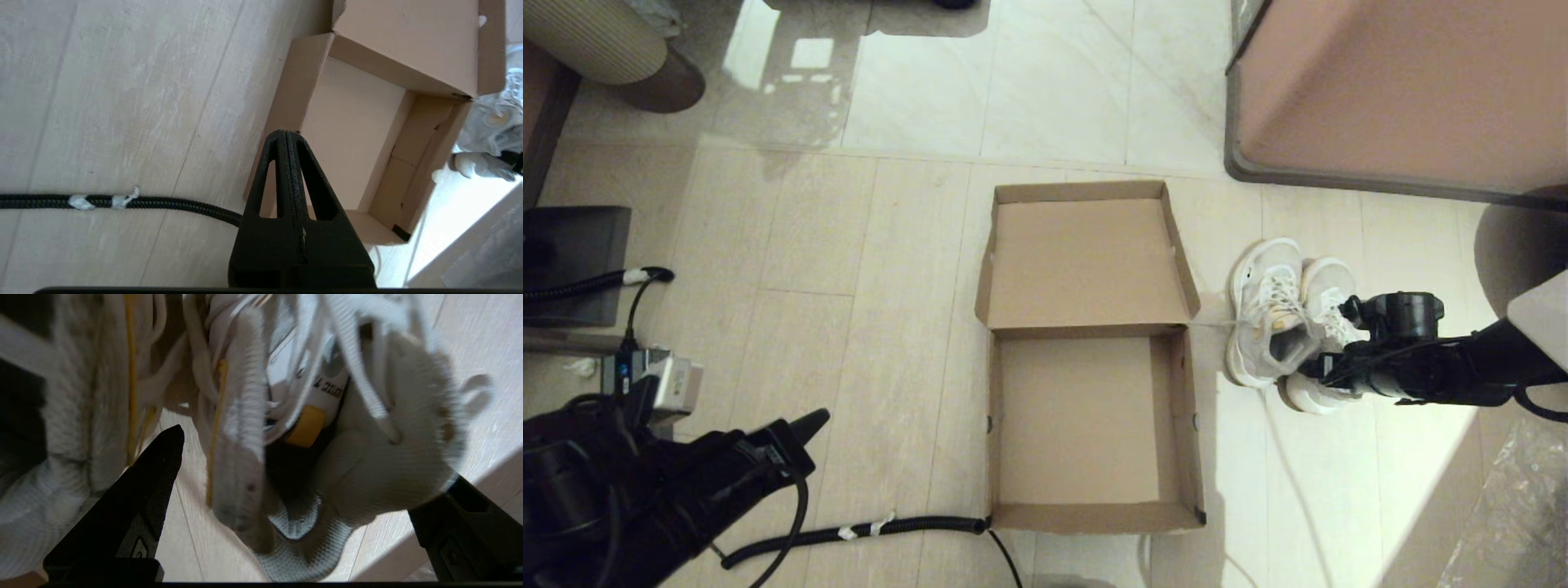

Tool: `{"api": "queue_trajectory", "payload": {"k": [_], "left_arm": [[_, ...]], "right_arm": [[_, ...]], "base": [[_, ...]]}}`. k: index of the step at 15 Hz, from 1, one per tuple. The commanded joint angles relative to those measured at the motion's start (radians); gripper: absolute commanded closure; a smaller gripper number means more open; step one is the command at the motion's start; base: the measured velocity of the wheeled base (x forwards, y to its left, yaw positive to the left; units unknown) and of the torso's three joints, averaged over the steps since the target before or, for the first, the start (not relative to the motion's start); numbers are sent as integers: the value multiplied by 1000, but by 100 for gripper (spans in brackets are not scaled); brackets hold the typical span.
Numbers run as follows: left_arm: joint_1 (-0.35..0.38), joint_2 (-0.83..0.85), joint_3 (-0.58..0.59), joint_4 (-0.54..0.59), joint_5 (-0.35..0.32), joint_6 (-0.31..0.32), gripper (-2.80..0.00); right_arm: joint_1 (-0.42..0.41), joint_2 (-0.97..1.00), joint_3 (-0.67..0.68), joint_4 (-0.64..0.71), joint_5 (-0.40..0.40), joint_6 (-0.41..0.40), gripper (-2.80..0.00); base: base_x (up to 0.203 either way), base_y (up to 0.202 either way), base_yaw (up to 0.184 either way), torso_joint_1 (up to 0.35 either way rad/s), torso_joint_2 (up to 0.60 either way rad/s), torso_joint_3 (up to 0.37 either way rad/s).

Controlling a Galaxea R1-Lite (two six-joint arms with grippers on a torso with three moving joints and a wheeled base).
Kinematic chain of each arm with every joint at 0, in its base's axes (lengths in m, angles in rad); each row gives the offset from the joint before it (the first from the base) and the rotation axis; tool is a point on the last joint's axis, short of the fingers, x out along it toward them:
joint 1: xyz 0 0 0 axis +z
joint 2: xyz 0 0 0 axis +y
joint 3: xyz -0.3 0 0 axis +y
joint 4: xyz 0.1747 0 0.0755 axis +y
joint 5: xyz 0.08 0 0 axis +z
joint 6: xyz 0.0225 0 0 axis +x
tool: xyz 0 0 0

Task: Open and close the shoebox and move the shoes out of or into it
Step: Put the shoes into the shoe box

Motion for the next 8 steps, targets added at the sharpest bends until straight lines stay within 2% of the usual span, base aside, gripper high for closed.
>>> {"api": "queue_trajectory", "payload": {"k": [1, 2, 5, 8], "left_arm": [[0, 10, -5, -7, 0, 0, 0], [0, 18, -9, -7, 0, 0, 0], [-1, 30, -24, -7, 0, 0, 0], [-1, 18, -16, -7, 0, 0, 0]], "right_arm": [[0, 42, -6, 4, -18, -30, -280], [-12, 42, -3, 3, -36, -58, -280], [-21, 34, 0, 5, -35, -63, -280], [50, 22, 3, 6, -32, -29, -280]], "base": [[0, 0, 0, 0, 0, 0], [0, 0, 0, 0, 0, 0], [0, 0, 0, 0, 0, 0], [0, 0, 0, 0, 0, 0]]}}
